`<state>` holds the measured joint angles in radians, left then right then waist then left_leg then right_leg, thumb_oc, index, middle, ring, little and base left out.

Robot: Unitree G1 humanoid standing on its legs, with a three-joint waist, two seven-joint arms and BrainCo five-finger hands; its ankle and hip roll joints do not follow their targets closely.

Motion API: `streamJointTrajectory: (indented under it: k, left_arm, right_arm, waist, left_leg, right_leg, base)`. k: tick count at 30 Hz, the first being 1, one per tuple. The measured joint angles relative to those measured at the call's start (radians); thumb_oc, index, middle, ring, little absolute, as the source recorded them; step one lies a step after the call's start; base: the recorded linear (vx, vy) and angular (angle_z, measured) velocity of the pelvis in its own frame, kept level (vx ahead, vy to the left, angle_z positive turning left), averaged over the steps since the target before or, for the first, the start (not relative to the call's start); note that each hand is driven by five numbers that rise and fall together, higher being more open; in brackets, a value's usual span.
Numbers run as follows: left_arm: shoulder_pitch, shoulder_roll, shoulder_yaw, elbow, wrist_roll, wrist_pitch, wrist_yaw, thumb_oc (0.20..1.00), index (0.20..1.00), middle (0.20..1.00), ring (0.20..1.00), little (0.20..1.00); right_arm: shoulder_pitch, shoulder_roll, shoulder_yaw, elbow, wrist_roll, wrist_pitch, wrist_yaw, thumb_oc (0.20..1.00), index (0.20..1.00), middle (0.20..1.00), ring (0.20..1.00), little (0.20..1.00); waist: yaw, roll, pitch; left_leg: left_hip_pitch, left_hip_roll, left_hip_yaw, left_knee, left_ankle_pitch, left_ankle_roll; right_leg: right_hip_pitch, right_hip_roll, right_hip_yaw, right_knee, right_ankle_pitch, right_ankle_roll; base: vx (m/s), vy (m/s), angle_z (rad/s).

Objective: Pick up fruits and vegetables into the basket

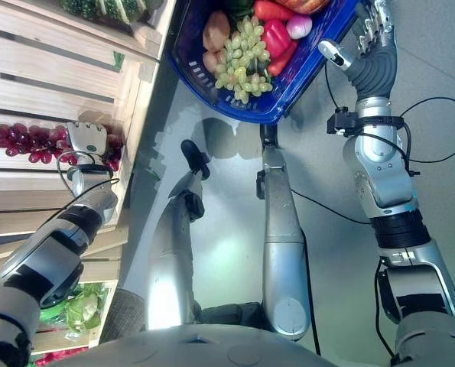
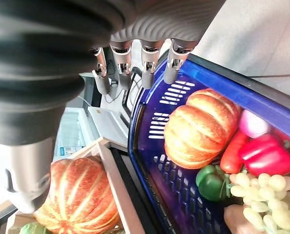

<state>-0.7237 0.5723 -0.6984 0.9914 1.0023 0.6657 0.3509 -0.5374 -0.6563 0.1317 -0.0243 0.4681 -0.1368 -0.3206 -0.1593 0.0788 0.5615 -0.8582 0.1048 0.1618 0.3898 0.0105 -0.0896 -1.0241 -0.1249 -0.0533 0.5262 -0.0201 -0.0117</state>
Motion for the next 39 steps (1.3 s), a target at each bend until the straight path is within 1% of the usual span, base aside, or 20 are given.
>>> streamJointTrajectory:
  k: [2,3,5,7,10,12,15,17,20,23,25,28,30,33,35,37,39]
  left_arm:
    - [0.004,0.005,0.03,-0.026,-0.084,-0.03,0.057,0.2,0.2,0.2,0.2,0.2]
    - [0.007,0.011,0.036,-0.036,-0.105,-0.04,0.069,0.2,0.2,0.2,0.2,0.2]
    - [0.02,0.025,0.071,-0.061,-0.164,-0.084,0.131,0.2,0.2,0.2,0.2,0.2]
    - [0.03,0.054,0.094,-0.107,-0.191,-0.116,0.159,0.2,0.2,0.2,0.2,0.2]
    - [0.045,0.116,0.155,-0.18,-0.19,-0.155,0.183,0.2,0.2,0.2,0.2,0.2]
    - [0.05,0.15,0.168,-0.216,-0.188,-0.173,0.188,0.2,0.2,0.2,0.2,0.2]
    - [0.065,0.214,0.209,-0.284,-0.186,-0.199,0.209,0.2,0.2,0.2,0.2,0.2]
    - [0.076,0.232,0.234,-0.317,-0.186,-0.213,0.218,0.2,0.2,0.2,0.2,0.2]
    - [0.081,0.248,0.236,-0.363,-0.187,-0.218,0.232,0.2,0.2,0.2,0.2,0.2]
    - [0.082,0.26,0.236,-0.392,-0.198,-0.242,0.234,0.2,0.2,0.2,0.2,0.2]
    - [0.087,0.279,0.245,-0.419,-0.247,-0.278,0.235,0.2,0.2,0.2,0.2,0.2]
    - [0.108,0.281,0.281,-0.465,-0.356,-0.34,0.234,0.2,0.2,0.2,0.2,0.2]
    - [0.147,0.274,0.343,-0.531,-0.488,-0.411,0.22,0.2,0.2,0.2,0.2,0.2]
    - [0.188,0.259,0.438,-0.636,-0.707,-0.521,0.165,0.2,0.2,0.2,0.2,0.2]
    - [0.198,0.256,0.468,-0.677,-0.785,-0.562,0.129,0.2,0.2,0.2,0.2,0.2]
    - [0.197,0.256,0.481,-0.698,-0.83,-0.582,0.11,0.2,0.2,0.2,0.2,0.2]
    - [0.198,0.256,0.488,-0.702,-0.862,-0.58,0.065,0.2,0.2,0.2,0.2,0.2]
  right_arm:
    - [0.008,-0.002,-0.001,-0.007,0.0,0.001,0.002,1.0,1.0,1.0,1.0,1.0]
    - [0.02,-0.003,-0.001,-0.012,0.0,0.002,0.003,1.0,1.0,1.0,1.0,1.0]
    - [0.034,-0.004,-0.007,-0.033,0.0,0.004,0.008,1.0,1.0,1.0,1.0,1.0]
    - [0.047,-0.004,-0.012,-0.041,0.0,0.007,0.023,1.0,1.0,1.0,1.0,1.0]
    - [0.072,-0.004,-0.041,-0.068,0.0,0.013,0.047,1.0,1.0,1.0,1.0,1.0]
    - [0.08,-0.004,-0.052,-0.08,0.0,0.018,0.05,1.0,1.0,1.0,1.0,1.0]
    - [0.117,-0.004,-0.079,-0.103,0.001,0.03,0.069,1.0,1.0,1.0,1.0,1.0]
    - [0.136,-0.004,-0.088,-0.103,0.001,0.031,0.07,1.0,1.0,1.0,1.0,1.0]
    - [0.152,-0.003,-0.088,-0.103,0.002,0.031,0.081,1.0,1.0,1.0,1.0,1.0]
    - [0.159,-0.002,-0.087,-0.105,0.002,0.031,0.087,1.0,1.0,1.0,1.0,1.0]
    - [0.159,-0.002,-0.088,-0.118,0.002,0.032,0.09,1.0,1.0,1.0,1.0,1.0]
    - [0.166,0.003,-0.085,-0.127,0.0,0.055,0.102,1.0,1.0,1.0,1.0,1.0]
    - [0.175,0.002,-0.084,-0.133,-0.024,0.081,0.109,1.0,1.0,1.0,1.0,1.0]
    - [0.182,0.003,-0.078,-0.133,-0.073,0.143,0.129,1.0,1.0,1.0,1.0,1.0]
    - [0.181,0.003,-0.073,-0.133,-0.096,0.174,0.153,1.0,1.0,1.0,1.0,1.0]
    - [0.179,0.003,-0.071,-0.133,-0.104,0.196,0.164,1.0,1.0,1.0,1.0,1.0]
    - [0.163,0.001,-0.053,-0.125,-0.108,0.221,0.179,1.0,1.0,1.0,1.0,1.0]
  waist:
    - [0.007,0.001,0.001]
    - [0.007,0.001,0.001]
    - [0.016,0.0,0.001]
    - [0.018,0.0,0.001]
    - [0.024,0.0,0.001]
    - [0.024,0.0,0.001]
    - [0.021,0.0,0.001]
    - [0.022,0.0,0.001]
    - [0.022,0.0,0.001]
    - [0.024,0.0,0.001]
    - [0.026,0.0,0.001]
    - [0.03,-0.002,0.002]
    - [0.036,-0.002,0.002]
    - [0.048,-0.003,0.002]
    - [0.053,-0.004,0.002]
    - [0.061,-0.004,0.001]
    - [0.065,-0.004,0.002]
  left_leg:
    - [0.014,0.0,-0.002,-0.002,0.0,0.001]
    - [0.019,0.0,-0.004,-0.002,0.0,0.001]
    - [0.047,-0.001,-0.007,-0.004,0.0,0.001]
    - [0.073,-0.002,-0.008,-0.007,0.0,0.002]
    - [0.116,-0.003,-0.01,-0.013,0.002,0.005]
    - [0.138,-0.004,-0.01,-0.015,0.002,0.005]
    - [0.18,-0.003,-0.015,-0.032,0.005,0.005]
    - [0.199,-0.002,-0.017,-0.038,0.006,0.004]
    - [0.222,-0.003,-0.016,-0.048,0.006,0.004]
    - [0.237,-0.003,-0.018,-0.049,0.003,0.004]
    - [0.239,-0.003,-0.018,-0.049,0.003,0.004]
    - [0.263,-0.002,-0.02,-0.049,0.0,0.003]
    - [0.29,-0.001,-0.022,-0.049,-0.004,0.004]
    - [0.325,0.0,-0.03,-0.052,-0.004,0.004]
    - [0.344,0.0,-0.032,-0.052,-0.006,0.006]
    - [0.354,0.0,-0.032,-0.053,-0.006,0.008]
    - [0.37,0.0,-0.033,-0.054,-0.007,0.009]
  right_leg:
    - [0.017,-0.001,-0.008,-0.003,0.0,-0.001]
    - [0.024,-0.001,-0.007,-0.004,-0.002,0.003]
    - [0.054,-0.002,-0.013,-0.005,-0.001,-0.004]
    - [0.082,-0.003,-0.017,-0.007,-0.001,-0.004]
    - [0.133,-0.003,-0.022,-0.021,-0.001,-0.003]
    - [0.155,-0.005,-0.026,-0.024,-0.006,0.004]
    - [0.201,-0.003,-0.035,-0.039,-0.005,0.006]
    - [0.221,-0.001,-0.037,-0.047,-0.005,0.006]
    - [0.246,-0.001,-0.039,-0.058,-0.001,0.002]
    - [0.263,-0.001,-0.042,-0.061,-0.001,0.002]
    - [0.266,-0.001,-0.042,-0.061,-0.001,0.002]
    - [0.293,0.0,-0.045,-0.064,-0.001,0.002]
    - [0.325,0.002,-0.046,-0.074,0.0,0.004]
    - [0.372,0.003,-0.056,-0.092,-0.003,0.011]
    - [0.396,0.001,-0.061,-0.096,-0.003,0.013]
    - [0.41,0.001,-0.062,-0.107,-0.001,0.016]
    - [0.432,0.001,-0.065,-0.113,0.002,0.019]
  base:
    - [0.0,0.0,0.0]
    - [0.0,0.0,0.0]
    - [-0.01,0.017,0.05]
    - [0.03,0.022,0.06]
    - [0.02,0.006,0.05]
    - [0.0,0.0,0.0]
    - [0.01,-0.018,0.02]
    - [0.0,0.0,0.0]
    - [0.01,-0.033,0.0]
    - [0.0,0.0,0.0]
    - [0.0,0.0,0.0]
    - [0.01,-0.026,0.0]
    - [0.02,-0.067,0.0]
    - [0.03,-0.059,0.05]
    - [0.02,-0.033,0.07]
    - [0.04,-0.04,0.02]
    - [0.04,-0.046,0.02]
